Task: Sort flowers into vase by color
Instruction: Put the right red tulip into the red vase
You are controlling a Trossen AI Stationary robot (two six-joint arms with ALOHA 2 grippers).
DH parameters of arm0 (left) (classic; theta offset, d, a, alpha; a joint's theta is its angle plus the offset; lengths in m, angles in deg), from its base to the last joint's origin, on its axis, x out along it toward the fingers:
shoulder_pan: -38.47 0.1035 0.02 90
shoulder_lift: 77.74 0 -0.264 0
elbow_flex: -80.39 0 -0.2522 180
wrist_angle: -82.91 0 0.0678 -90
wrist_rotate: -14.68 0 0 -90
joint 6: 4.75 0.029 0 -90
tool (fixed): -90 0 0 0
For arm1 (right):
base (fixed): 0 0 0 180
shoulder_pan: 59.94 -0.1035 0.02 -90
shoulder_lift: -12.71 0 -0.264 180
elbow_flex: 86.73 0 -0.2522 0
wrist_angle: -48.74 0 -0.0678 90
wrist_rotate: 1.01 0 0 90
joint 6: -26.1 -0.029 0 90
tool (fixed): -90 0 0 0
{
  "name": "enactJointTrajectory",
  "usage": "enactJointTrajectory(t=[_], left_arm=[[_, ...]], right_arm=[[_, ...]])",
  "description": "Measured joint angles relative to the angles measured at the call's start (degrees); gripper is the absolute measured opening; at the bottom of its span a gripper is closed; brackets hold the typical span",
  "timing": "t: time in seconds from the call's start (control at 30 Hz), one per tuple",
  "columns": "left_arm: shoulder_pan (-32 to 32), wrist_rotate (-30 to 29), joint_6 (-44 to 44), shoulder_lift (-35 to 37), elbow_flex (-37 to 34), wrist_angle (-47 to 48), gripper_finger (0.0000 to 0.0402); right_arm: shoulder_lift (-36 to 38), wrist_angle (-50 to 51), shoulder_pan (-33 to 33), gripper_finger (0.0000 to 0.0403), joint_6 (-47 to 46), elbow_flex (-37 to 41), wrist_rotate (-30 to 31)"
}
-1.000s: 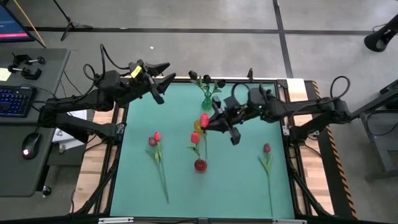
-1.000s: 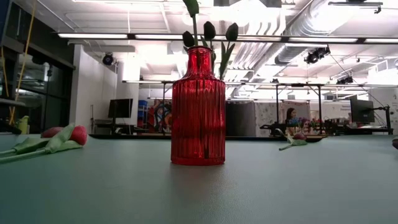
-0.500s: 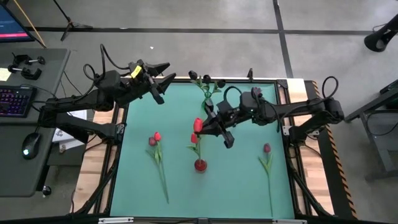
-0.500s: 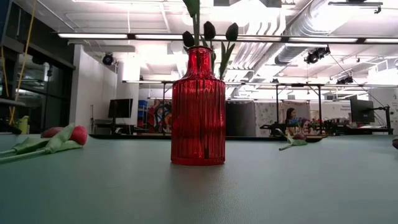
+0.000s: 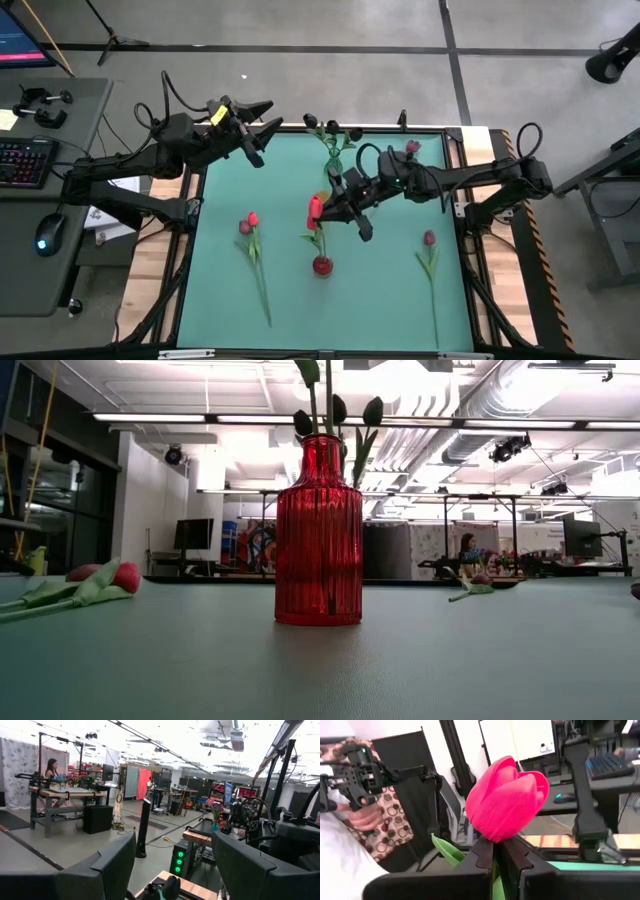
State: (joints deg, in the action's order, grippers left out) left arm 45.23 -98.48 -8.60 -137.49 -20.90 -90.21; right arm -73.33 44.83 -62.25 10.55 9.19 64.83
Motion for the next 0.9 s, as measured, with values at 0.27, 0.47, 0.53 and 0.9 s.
enactJointTrajectory(t=[0.27,0.47,0.53,0.9], left_arm=[[0.00,-0.01,0.00,0.00,0.00,-0.02,0.0248],[0.00,0.00,0.00,0.00,0.00,0.01,0.0248],[0.00,0.00,0.00,0.00,0.00,0.11,0.0248],[0.00,-0.02,0.00,0.00,0.00,0.14,0.0248]], right_arm=[[0.15,0.75,-0.39,0.0006,-3.01,-0.23,-1.30],[0.17,2.47,-0.37,0.0084,-6.51,-0.63,-1.08],[0.17,2.43,-0.35,0.0122,-6.52,-0.63,-0.85],[2.49,6.62,-0.20,0.0286,-6.91,-0.66,-3.34]])
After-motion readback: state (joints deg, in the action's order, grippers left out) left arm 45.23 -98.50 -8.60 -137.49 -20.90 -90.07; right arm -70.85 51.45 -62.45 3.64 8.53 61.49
